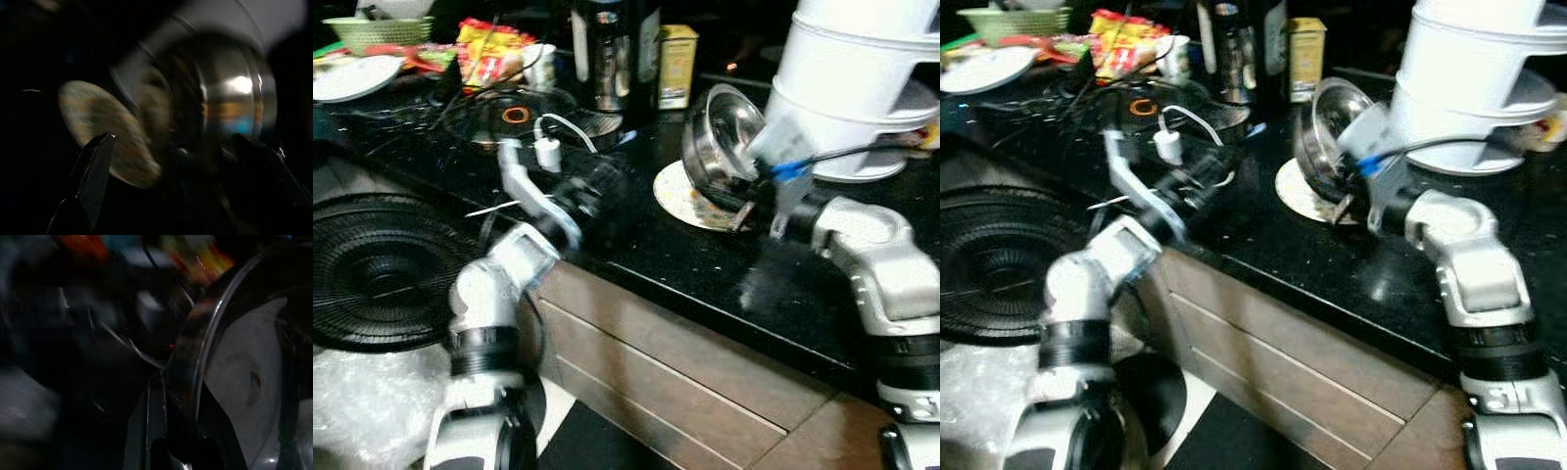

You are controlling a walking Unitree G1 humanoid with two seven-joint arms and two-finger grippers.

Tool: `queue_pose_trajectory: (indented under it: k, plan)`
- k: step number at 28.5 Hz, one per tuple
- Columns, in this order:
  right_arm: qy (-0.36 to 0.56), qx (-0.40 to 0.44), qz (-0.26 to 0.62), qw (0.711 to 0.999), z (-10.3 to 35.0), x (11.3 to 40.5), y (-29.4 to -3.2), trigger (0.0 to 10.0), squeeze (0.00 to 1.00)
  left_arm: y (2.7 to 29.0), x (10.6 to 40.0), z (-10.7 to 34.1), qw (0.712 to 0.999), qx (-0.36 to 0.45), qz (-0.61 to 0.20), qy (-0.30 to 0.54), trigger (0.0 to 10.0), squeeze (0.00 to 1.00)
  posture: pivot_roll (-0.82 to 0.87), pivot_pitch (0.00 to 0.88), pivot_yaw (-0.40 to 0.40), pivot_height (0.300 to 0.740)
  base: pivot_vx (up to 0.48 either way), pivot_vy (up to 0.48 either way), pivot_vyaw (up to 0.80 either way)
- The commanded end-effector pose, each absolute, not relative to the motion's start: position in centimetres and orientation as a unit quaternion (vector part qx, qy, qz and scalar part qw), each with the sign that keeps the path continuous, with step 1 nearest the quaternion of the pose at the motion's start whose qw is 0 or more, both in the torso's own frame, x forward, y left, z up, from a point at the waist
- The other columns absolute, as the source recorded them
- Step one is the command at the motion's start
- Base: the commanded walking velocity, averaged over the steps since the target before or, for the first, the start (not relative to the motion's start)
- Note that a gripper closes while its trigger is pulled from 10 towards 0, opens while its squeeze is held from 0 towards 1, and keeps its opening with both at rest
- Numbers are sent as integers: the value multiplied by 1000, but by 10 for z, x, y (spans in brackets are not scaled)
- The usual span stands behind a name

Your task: Kitchen organization

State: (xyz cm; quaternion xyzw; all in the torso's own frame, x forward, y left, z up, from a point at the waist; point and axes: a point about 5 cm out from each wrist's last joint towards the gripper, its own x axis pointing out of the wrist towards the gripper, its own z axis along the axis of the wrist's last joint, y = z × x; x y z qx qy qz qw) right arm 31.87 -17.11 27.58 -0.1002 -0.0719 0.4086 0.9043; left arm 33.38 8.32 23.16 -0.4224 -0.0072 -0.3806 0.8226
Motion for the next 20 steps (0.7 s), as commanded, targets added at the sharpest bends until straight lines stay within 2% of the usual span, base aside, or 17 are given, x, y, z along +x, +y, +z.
queue_pose_trajectory:
  k: [1,6,8,12,20]
  plan:
    - [-75,-71,409,907,272,316,-178,10000,0,80,326,239,816,-409,-407,-26,10000,0,-36,0,31,740,0,0,0]
    - [-74,-17,380,922,266,324,-187,10000,0,75,316,237,818,-392,-419,-38,10000,0,-40,0,36,740,0,0,0]
    - [-86,29,357,930,266,328,-198,10000,0,73,308,234,827,-365,-424,-49,10000,0,-39,0,36,740,0,0,-800]
    - [-94,56,349,931,267,327,-204,10000,0,74,301,234,829,-351,-431,-64,10000,0,-40,0,40,740,0,0,-800]
    - [-118,120,379,910,268,316,-213,10000,0,79,295,241,838,-324,-429,-99,10000,0,-38,0,40,740,0,0,-800]
